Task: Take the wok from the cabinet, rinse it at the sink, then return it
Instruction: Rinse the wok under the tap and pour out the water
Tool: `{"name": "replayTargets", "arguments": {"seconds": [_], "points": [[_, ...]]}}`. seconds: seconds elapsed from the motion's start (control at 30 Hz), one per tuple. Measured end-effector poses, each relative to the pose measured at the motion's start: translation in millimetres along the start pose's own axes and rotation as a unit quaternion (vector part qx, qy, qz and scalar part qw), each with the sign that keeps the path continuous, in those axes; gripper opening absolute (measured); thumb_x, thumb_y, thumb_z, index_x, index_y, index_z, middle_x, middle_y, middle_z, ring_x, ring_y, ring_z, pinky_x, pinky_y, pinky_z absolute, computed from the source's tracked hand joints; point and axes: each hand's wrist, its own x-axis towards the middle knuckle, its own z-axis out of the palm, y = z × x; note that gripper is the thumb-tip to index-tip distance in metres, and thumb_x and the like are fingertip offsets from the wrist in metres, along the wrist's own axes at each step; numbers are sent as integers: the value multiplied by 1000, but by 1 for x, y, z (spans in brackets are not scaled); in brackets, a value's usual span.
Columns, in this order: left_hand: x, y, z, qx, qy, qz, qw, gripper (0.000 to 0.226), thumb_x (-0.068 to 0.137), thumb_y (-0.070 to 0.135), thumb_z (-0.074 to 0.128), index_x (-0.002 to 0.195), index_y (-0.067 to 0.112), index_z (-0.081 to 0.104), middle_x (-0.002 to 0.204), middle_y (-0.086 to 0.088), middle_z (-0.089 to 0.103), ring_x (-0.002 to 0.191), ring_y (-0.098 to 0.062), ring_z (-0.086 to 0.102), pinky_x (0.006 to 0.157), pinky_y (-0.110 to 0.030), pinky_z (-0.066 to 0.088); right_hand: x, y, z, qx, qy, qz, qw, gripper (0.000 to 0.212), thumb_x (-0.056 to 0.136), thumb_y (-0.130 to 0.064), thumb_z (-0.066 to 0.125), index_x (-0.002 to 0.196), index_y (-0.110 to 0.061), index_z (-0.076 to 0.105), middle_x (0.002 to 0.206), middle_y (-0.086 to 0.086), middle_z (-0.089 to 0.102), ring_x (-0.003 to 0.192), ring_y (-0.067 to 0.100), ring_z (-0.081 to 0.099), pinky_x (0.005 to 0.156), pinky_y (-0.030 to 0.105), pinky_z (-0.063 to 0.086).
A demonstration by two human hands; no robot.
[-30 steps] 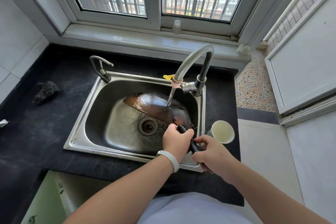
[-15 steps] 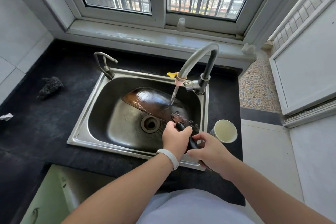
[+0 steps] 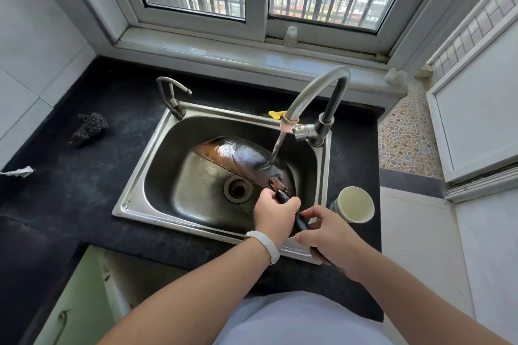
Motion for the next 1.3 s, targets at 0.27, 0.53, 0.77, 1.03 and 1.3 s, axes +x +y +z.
{"name": "replayTargets", "arguments": {"seconds": [0.27,0.53,0.77,1.03,1.3], "points": [[-9,0,16,21,-30,-9,999,20,71,24,71,83,18,57,76,-4,65,71,-19,65,70,-42,62,-10,11,-10,-35,16,9,999,38,83,-8,72,114,-21,53,84,15,64,43,13,50,46,25,45],[-16,0,20,26,-32,-13,999,24,70,25,71,89,15,59,87,-14,70,84,-29,71,75,-49,61,-12,17,-11,-63,31,10,997,45,83,-8,73,121,-21,51,97,12,62,45,13,52,47,21,47],[-20,-12,12,-16,-21,-26,999,22,76,18,73,94,14,60,84,-9,72,79,-22,72,75,-42,63,-15,19,-6,-149,15,-16,989,45,84,-13,72,120,-26,49,94,4,61,56,13,57,51,18,49],[-21,-20,-6,-61,11,-29,998,18,77,13,69,90,9,58,75,-6,64,68,-16,63,64,-30,55,-13,12,6,-258,-13,-53,965,41,83,-20,70,118,-29,49,96,-2,62,79,23,68,73,39,62],[-23,-24,-20,-90,47,-20,995,19,75,14,69,88,8,56,71,-3,58,65,-15,56,61,-30,52,-12,6,18,-306,-25,-97,947,36,83,-23,66,115,-25,49,93,-5,62,78,18,63,74,37,57]]}}
